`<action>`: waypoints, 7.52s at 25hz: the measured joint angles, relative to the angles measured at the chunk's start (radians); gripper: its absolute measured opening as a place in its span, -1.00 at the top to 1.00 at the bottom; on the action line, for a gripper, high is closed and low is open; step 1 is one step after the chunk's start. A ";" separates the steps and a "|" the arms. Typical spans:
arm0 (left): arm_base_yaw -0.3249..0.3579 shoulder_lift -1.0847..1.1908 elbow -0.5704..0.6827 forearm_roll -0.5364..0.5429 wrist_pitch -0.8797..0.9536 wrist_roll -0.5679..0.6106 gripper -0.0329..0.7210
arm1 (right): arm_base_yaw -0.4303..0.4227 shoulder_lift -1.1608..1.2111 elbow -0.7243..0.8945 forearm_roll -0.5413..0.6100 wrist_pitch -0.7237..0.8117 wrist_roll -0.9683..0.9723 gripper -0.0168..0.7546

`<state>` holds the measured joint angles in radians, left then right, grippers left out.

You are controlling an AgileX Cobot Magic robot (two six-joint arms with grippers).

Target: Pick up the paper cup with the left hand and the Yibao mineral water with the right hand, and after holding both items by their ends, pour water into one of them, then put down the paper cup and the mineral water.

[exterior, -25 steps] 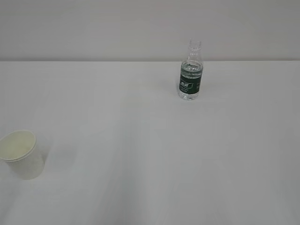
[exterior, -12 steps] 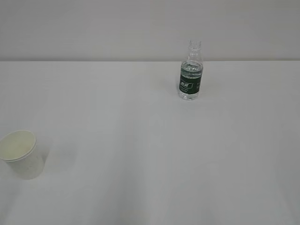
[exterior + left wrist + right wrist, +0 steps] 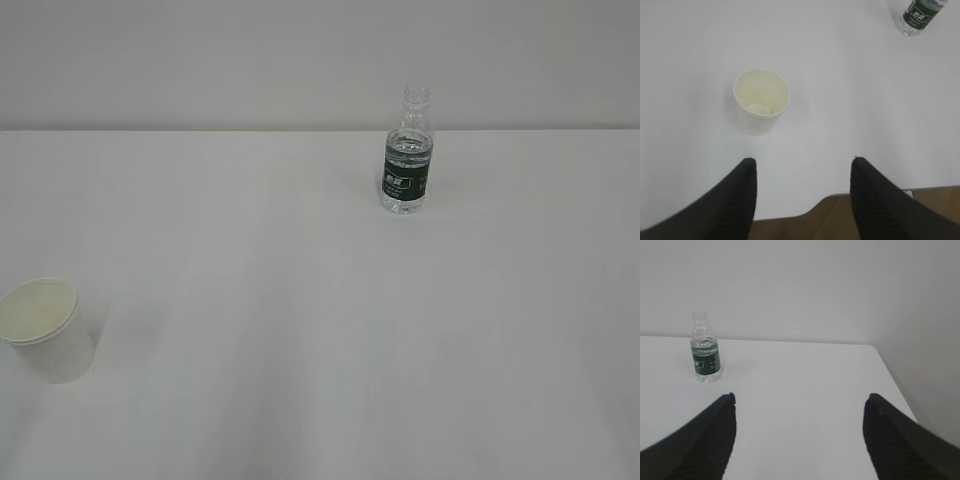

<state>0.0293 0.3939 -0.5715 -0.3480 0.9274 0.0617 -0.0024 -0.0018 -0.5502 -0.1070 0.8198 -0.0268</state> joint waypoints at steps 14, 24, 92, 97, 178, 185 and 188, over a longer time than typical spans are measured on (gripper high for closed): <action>0.000 0.064 0.052 -0.076 -0.202 0.122 -0.22 | 0.000 0.086 0.055 0.042 -0.198 -0.002 -0.62; 0.000 0.066 0.181 -0.220 -0.375 0.241 -0.22 | 0.000 0.102 0.057 0.045 -0.222 -0.002 -0.60; -0.389 0.855 0.377 -0.285 -1.027 0.386 -0.16 | 0.045 0.135 0.148 0.043 -0.360 -0.049 -0.58; -0.392 0.885 0.377 -0.295 -1.091 0.386 -0.19 | 0.045 0.135 0.148 0.043 -0.360 -0.049 -0.58; -0.459 1.469 0.506 0.029 -2.084 -0.207 -0.72 | 0.045 0.135 0.148 0.034 -0.306 -0.073 -0.58; -0.459 1.469 0.494 -0.017 -2.084 -0.207 -0.68 | 0.045 0.135 0.148 0.034 -0.304 -0.073 -0.58; -0.459 1.474 0.475 -0.019 -2.084 -0.207 -0.66 | 0.045 0.135 0.148 0.034 -0.304 -0.073 -0.58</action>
<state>-0.4299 1.8675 -0.0962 -0.3665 -1.1564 -0.1453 0.0428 0.1334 -0.4024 -0.0727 0.5160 -0.1001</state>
